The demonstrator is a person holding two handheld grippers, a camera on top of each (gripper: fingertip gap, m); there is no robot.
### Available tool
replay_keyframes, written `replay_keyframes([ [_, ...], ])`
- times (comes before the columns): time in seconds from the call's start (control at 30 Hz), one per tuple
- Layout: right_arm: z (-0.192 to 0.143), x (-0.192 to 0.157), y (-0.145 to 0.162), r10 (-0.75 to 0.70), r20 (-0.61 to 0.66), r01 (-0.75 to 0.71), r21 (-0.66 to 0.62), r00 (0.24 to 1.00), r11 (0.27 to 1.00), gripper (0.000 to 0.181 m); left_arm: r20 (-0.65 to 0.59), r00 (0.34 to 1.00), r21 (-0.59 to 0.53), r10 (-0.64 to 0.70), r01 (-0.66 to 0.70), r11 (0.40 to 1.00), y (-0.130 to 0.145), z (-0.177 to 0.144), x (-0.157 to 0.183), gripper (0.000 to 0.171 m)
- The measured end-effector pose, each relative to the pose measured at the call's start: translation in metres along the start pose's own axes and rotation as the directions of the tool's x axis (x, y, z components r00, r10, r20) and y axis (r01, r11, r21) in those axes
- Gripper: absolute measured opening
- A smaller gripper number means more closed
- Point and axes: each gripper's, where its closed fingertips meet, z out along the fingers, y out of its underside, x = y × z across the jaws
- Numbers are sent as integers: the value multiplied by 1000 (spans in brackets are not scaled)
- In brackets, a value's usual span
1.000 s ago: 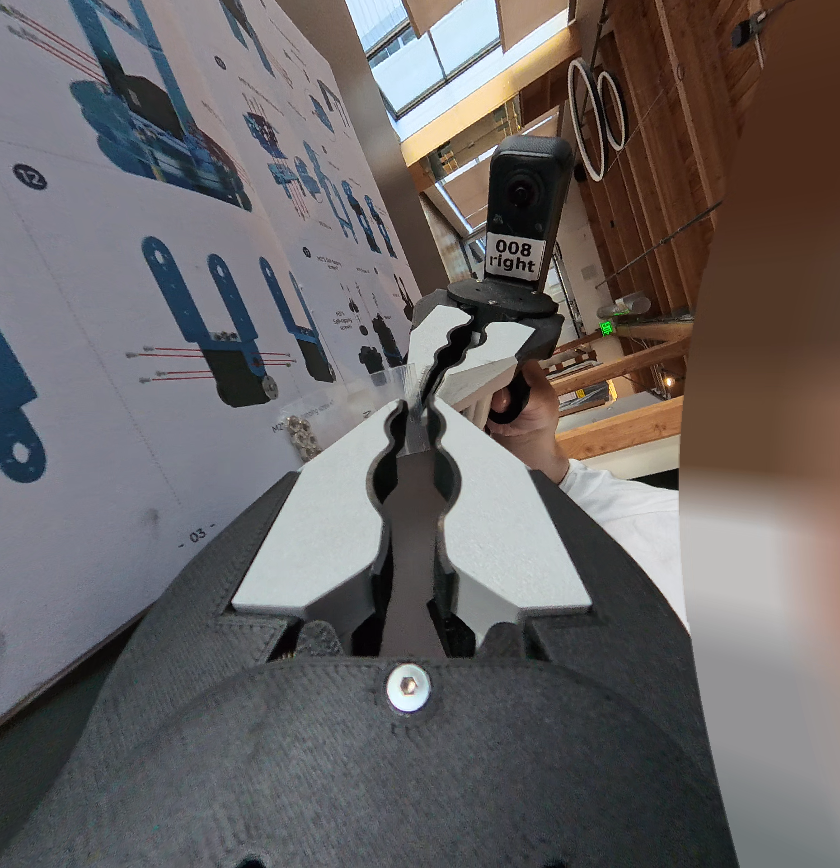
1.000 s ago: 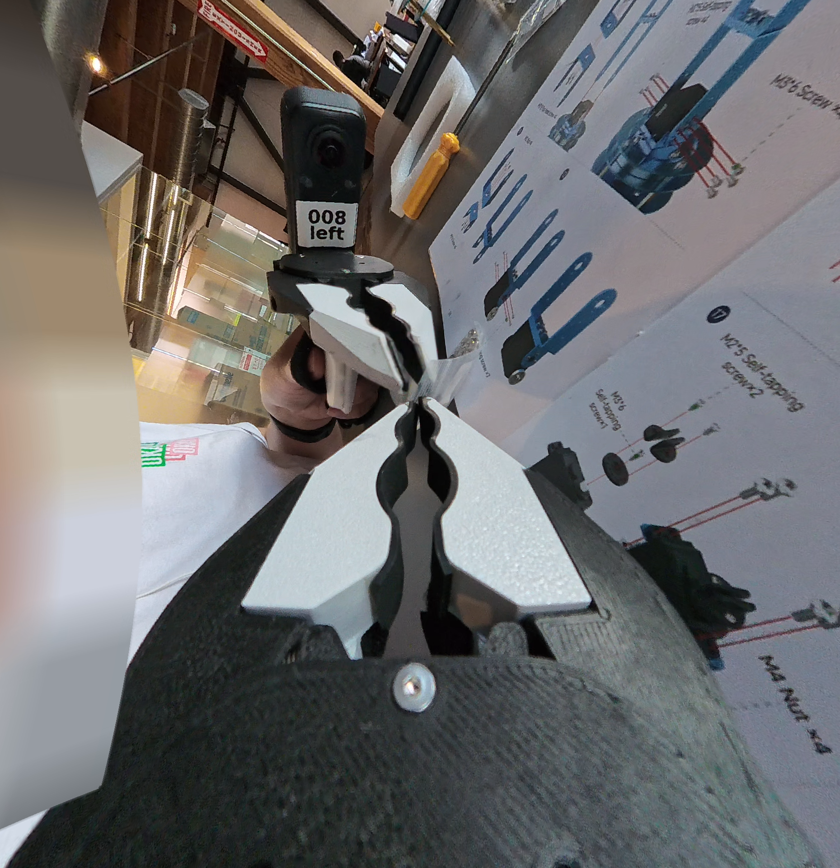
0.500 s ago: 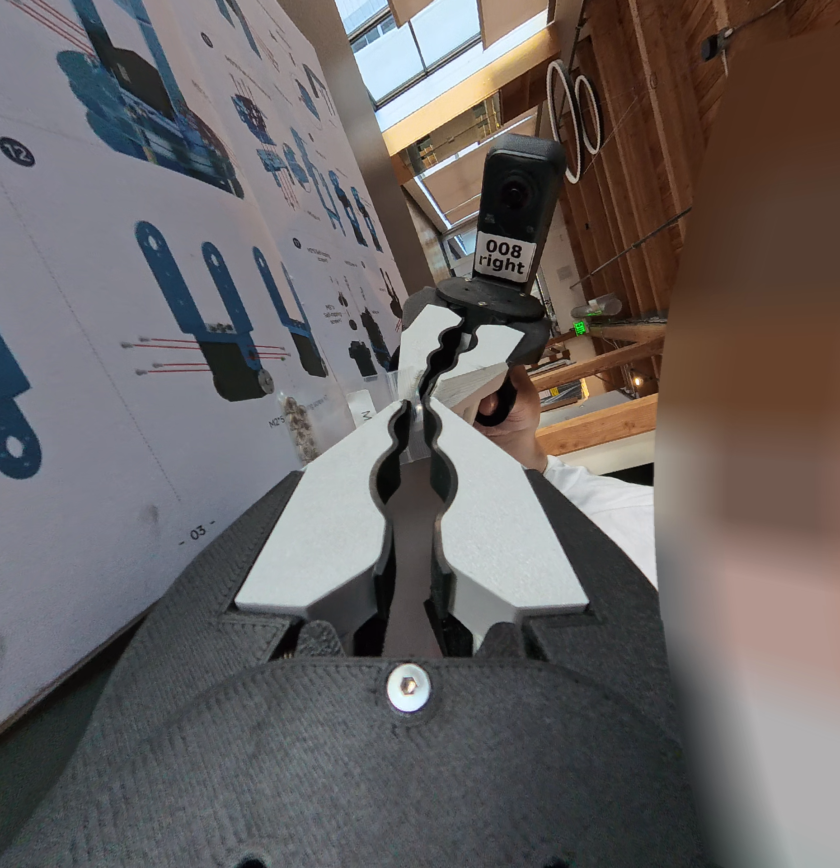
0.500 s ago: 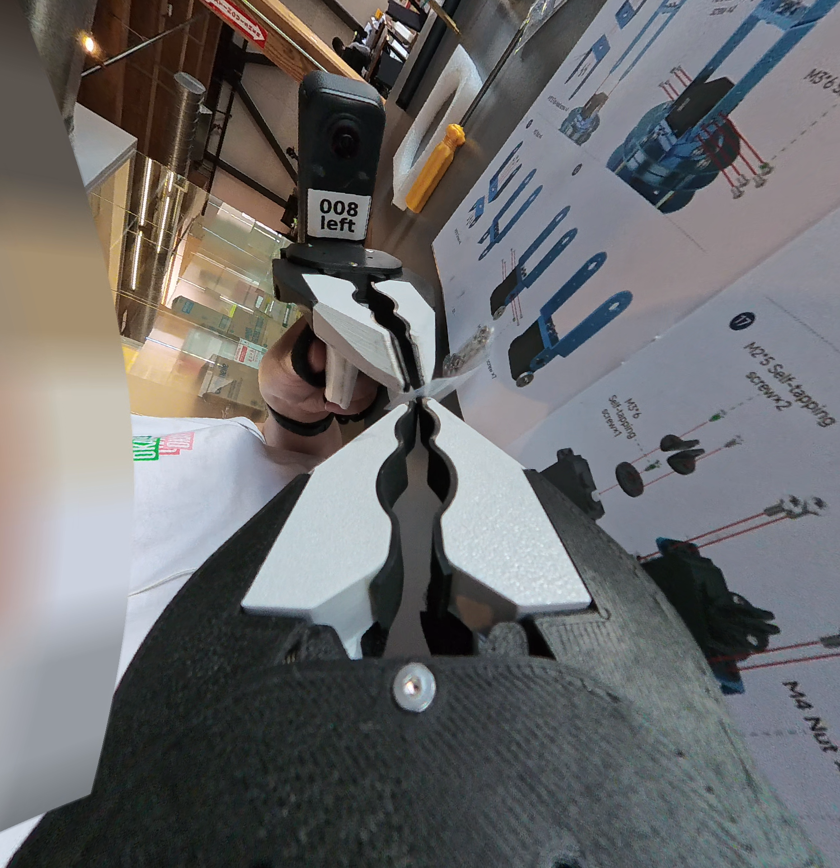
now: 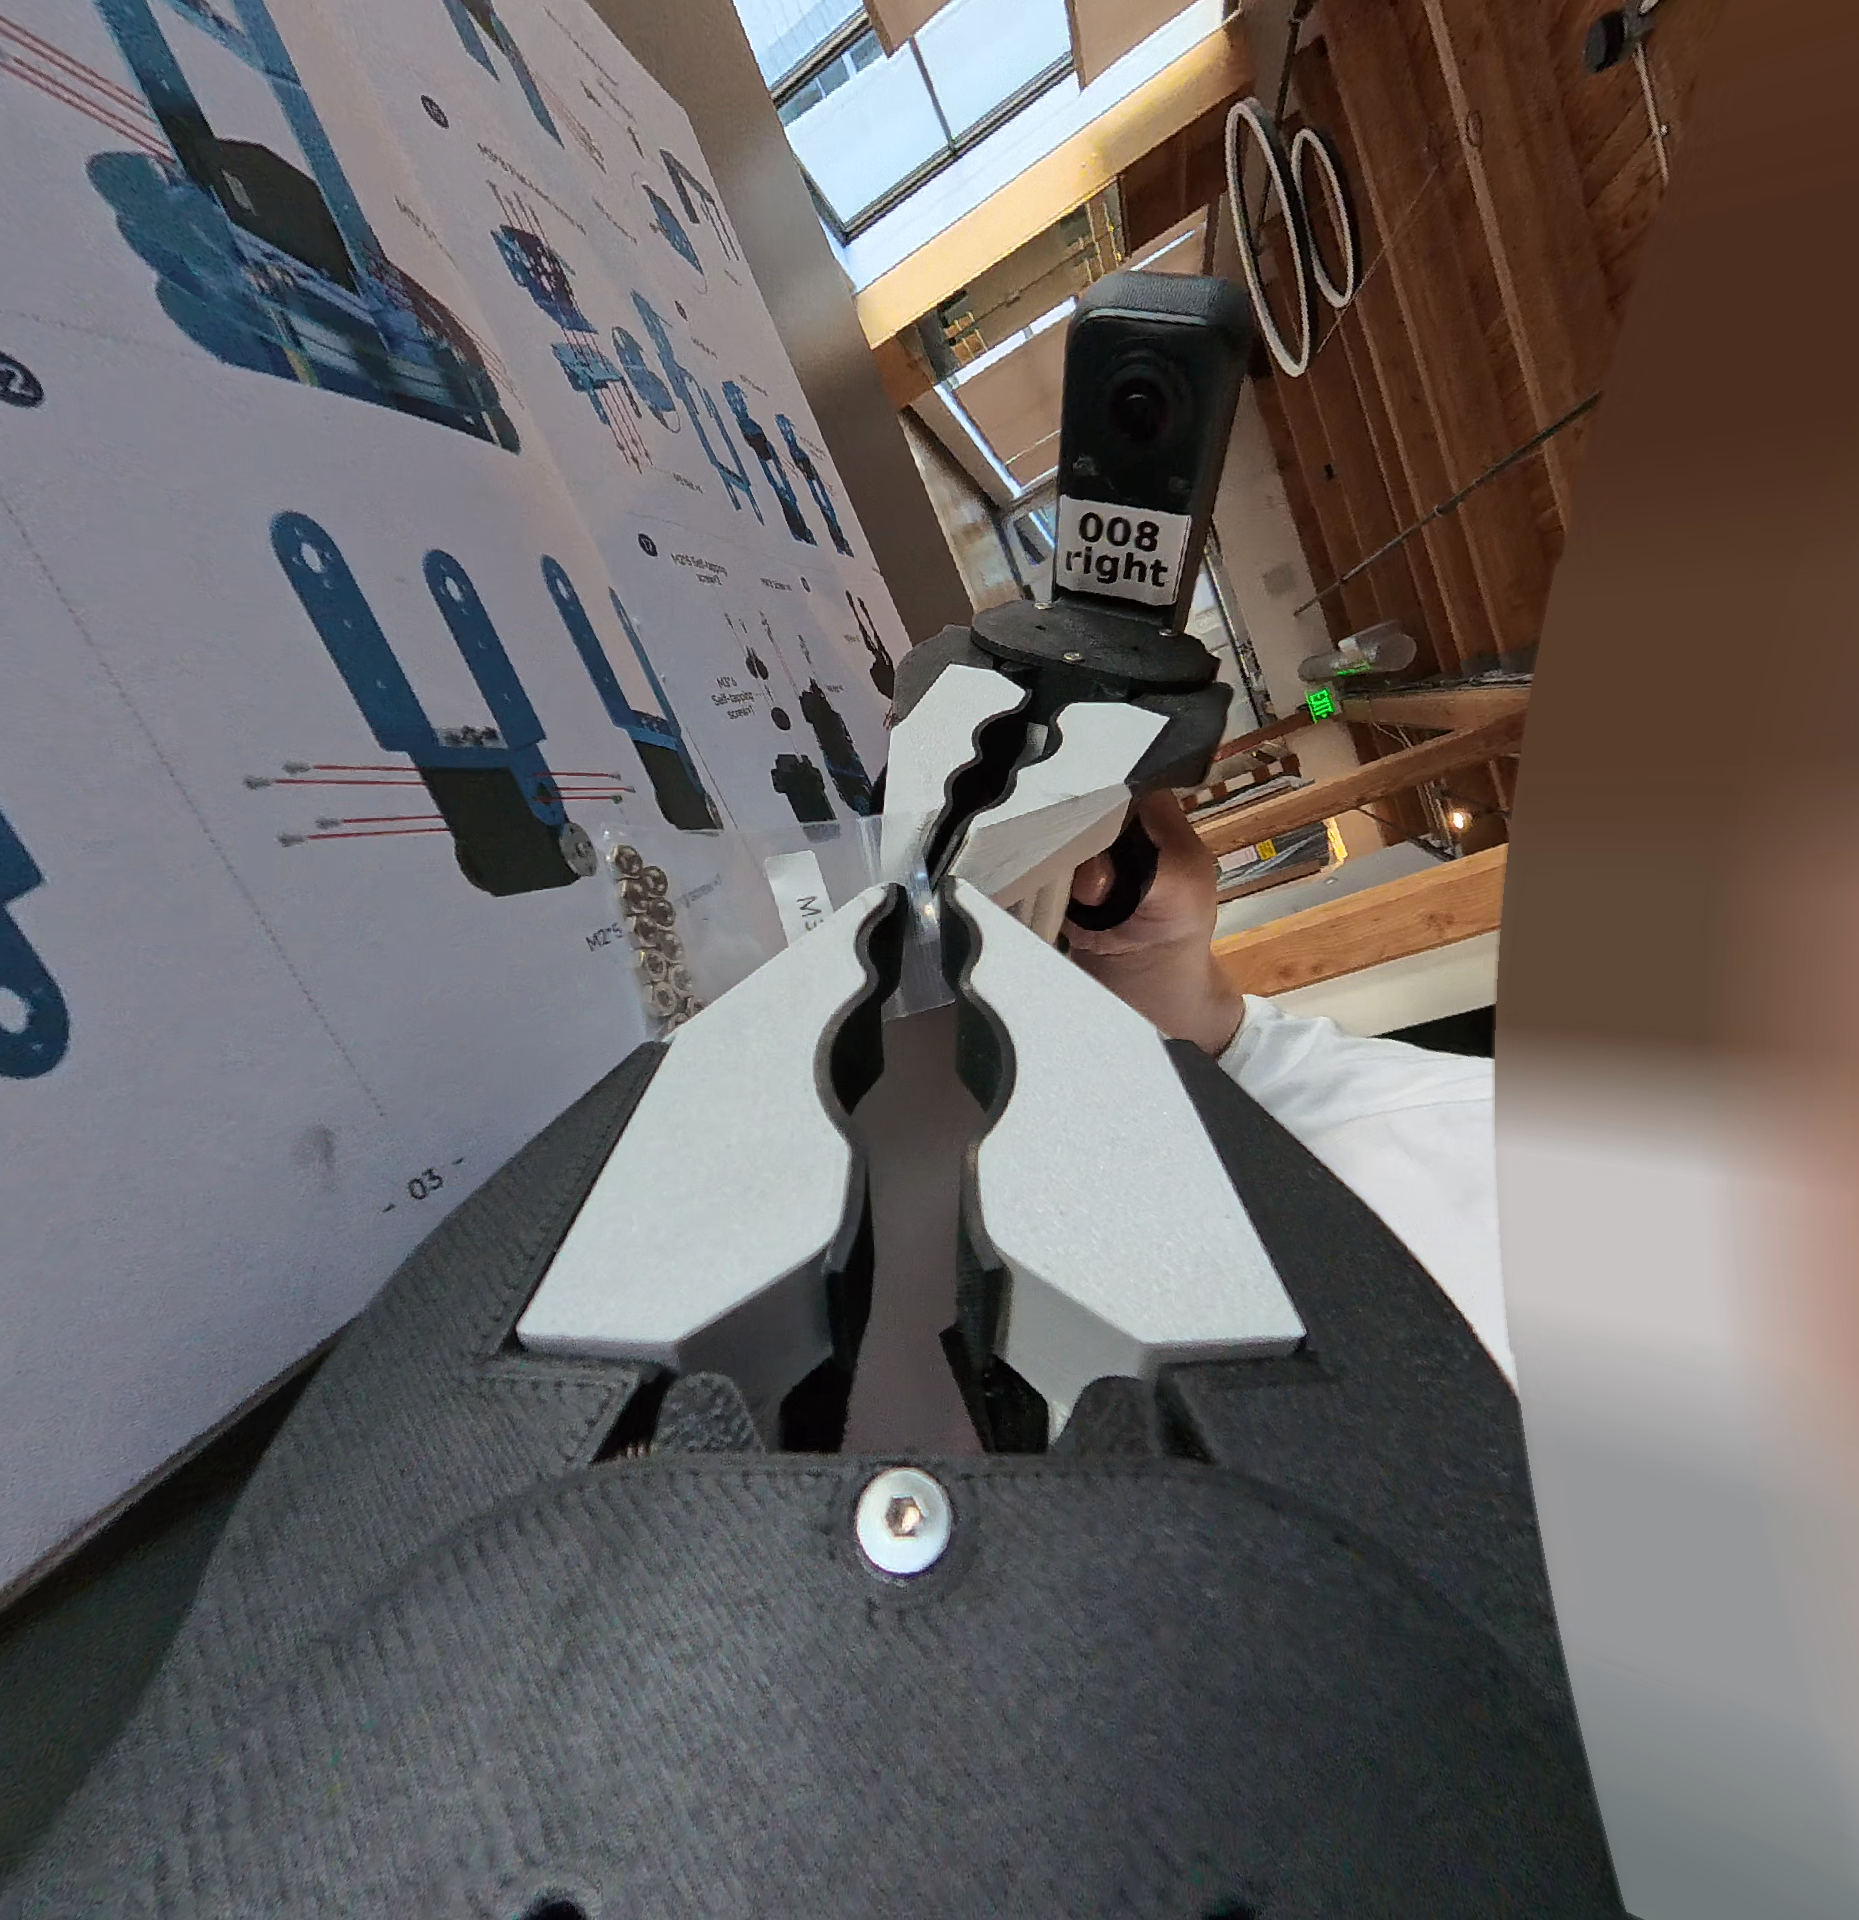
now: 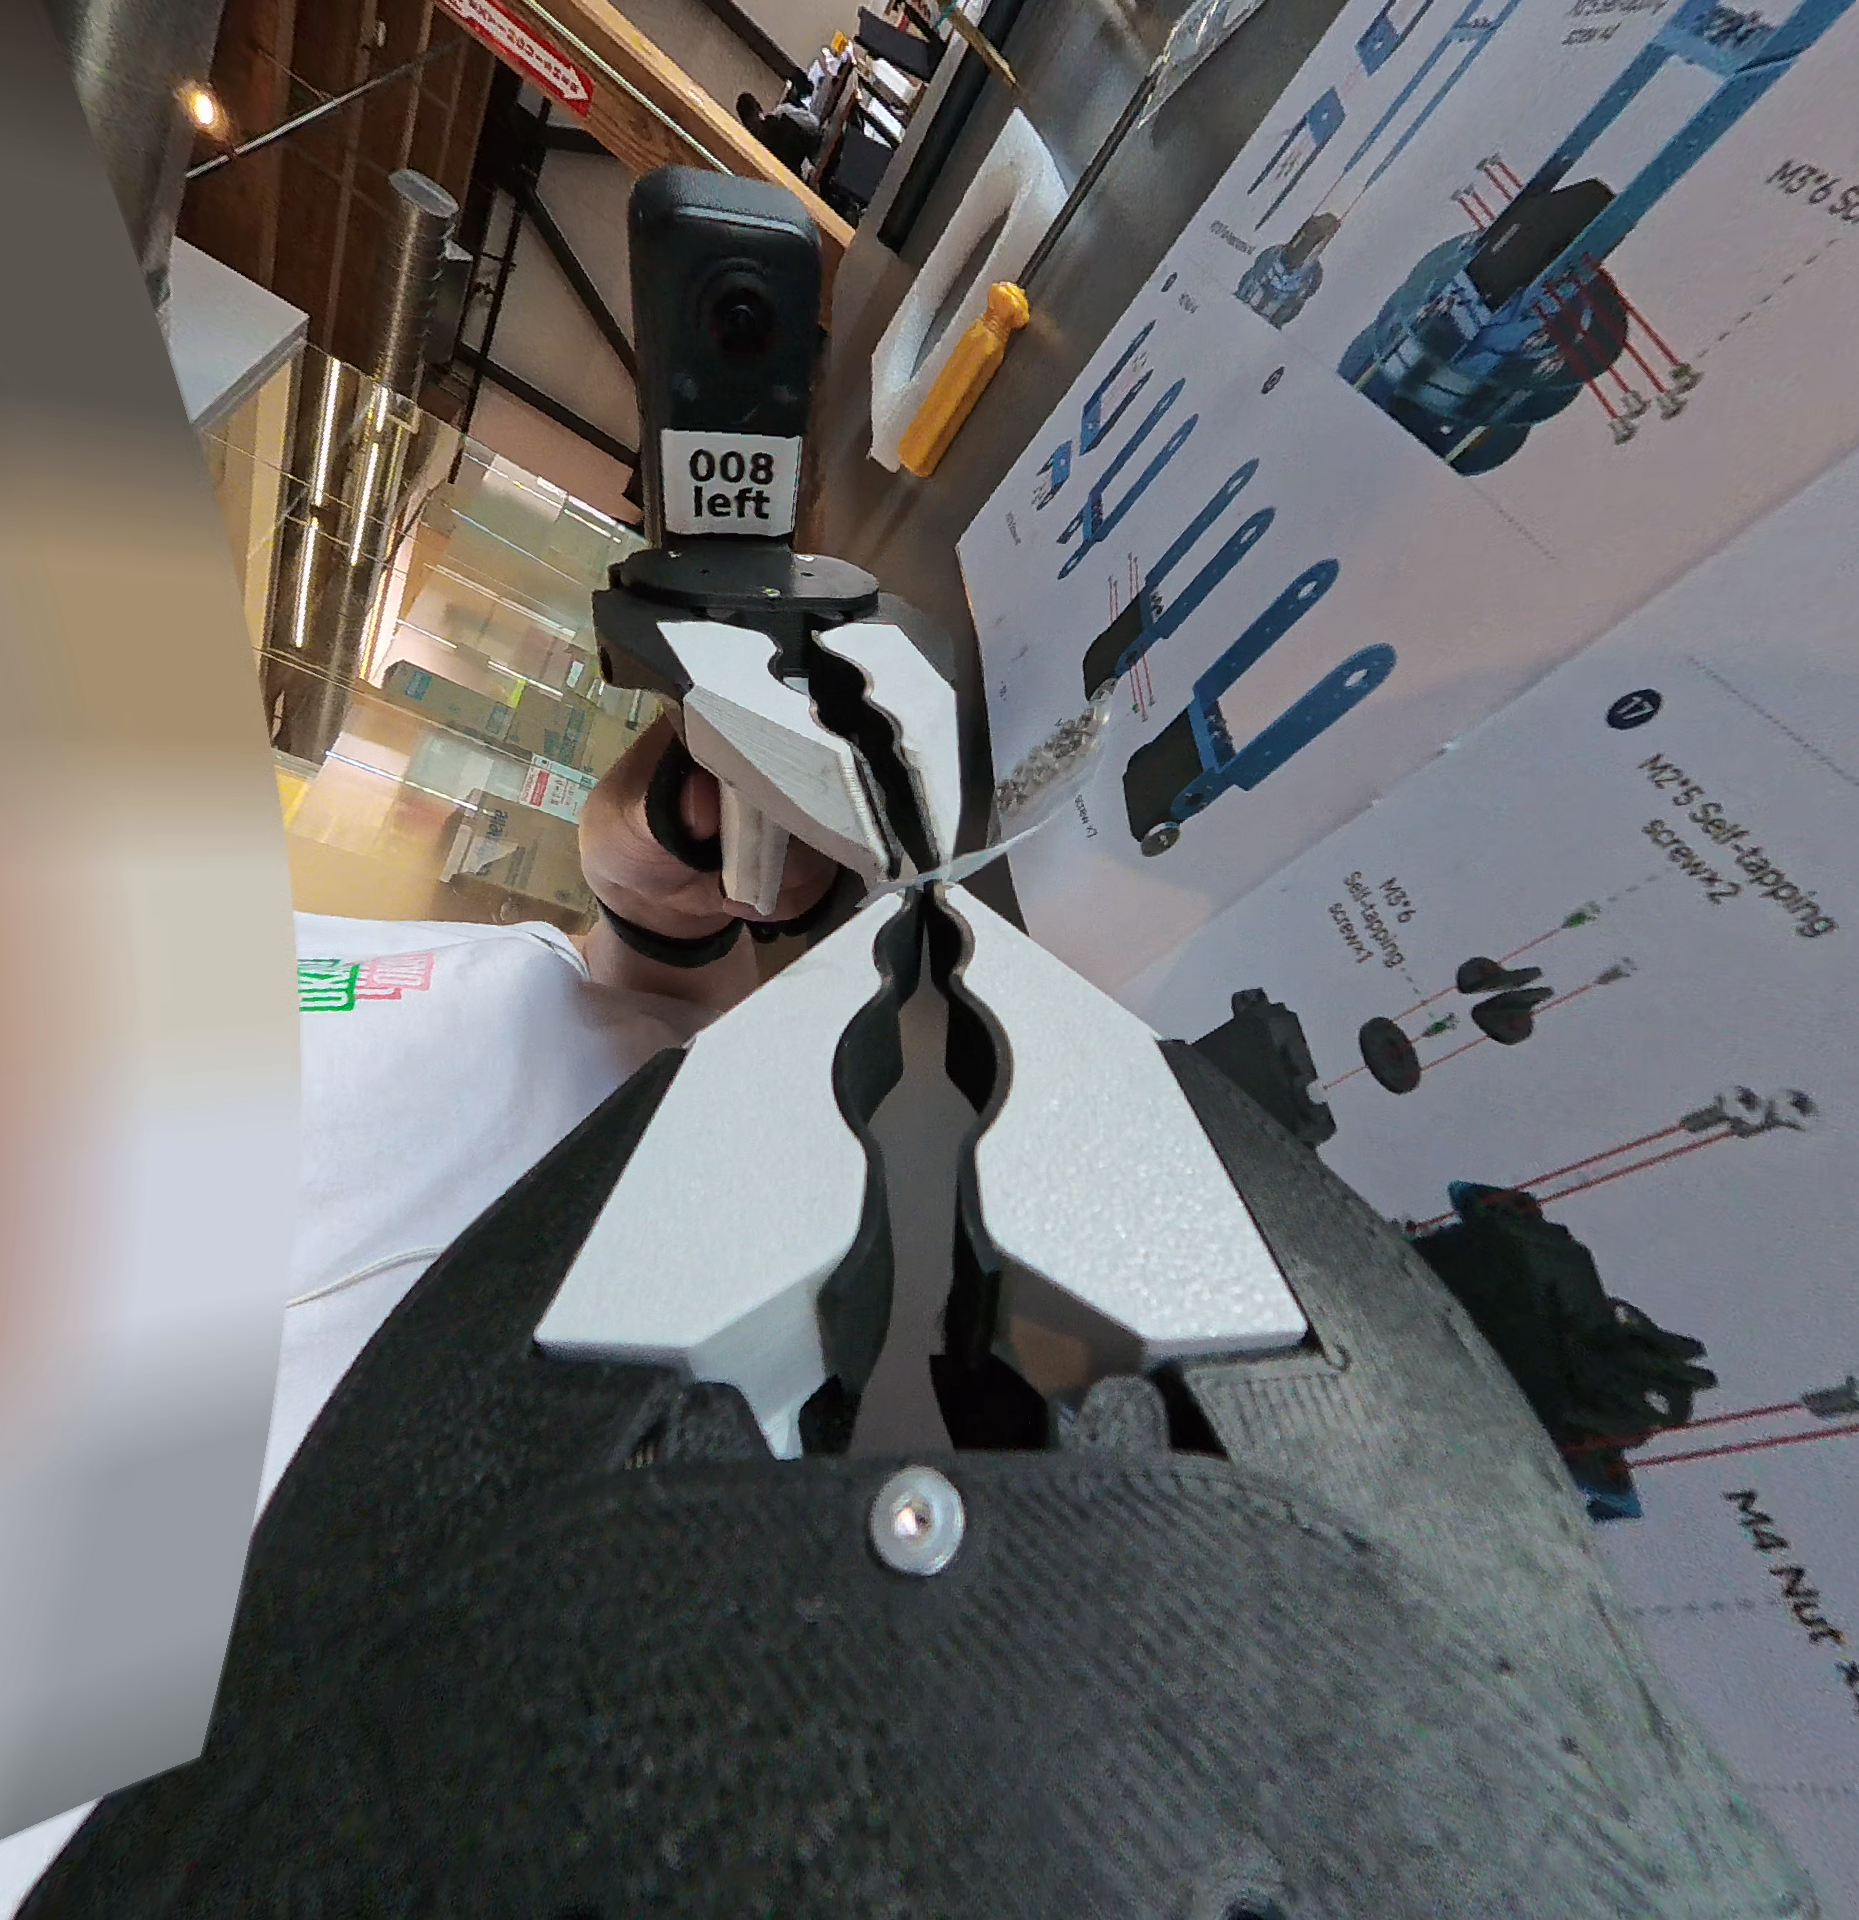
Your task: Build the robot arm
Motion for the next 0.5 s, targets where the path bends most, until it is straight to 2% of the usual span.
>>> replay_keyframes([
  [0.2, -6, 2, -8, 25, 10, -25, 51, 1000, 998, 0, 26, 999, 4, 36, -36, 999, 1, 0, -1, 0],
  [0.37, -5, 3, -7, 26, 9, -27, 43, 1000, 999, 0, 38, 998, -13, 42, -42, 999, 3, 1, -2, 2],
  [0.5, -2, 3, -6, 20, 5, -20, 33, 1000, 999, 0, 140, 982, -29, 126, -123, 992, 2, -3, -10, 11],
])
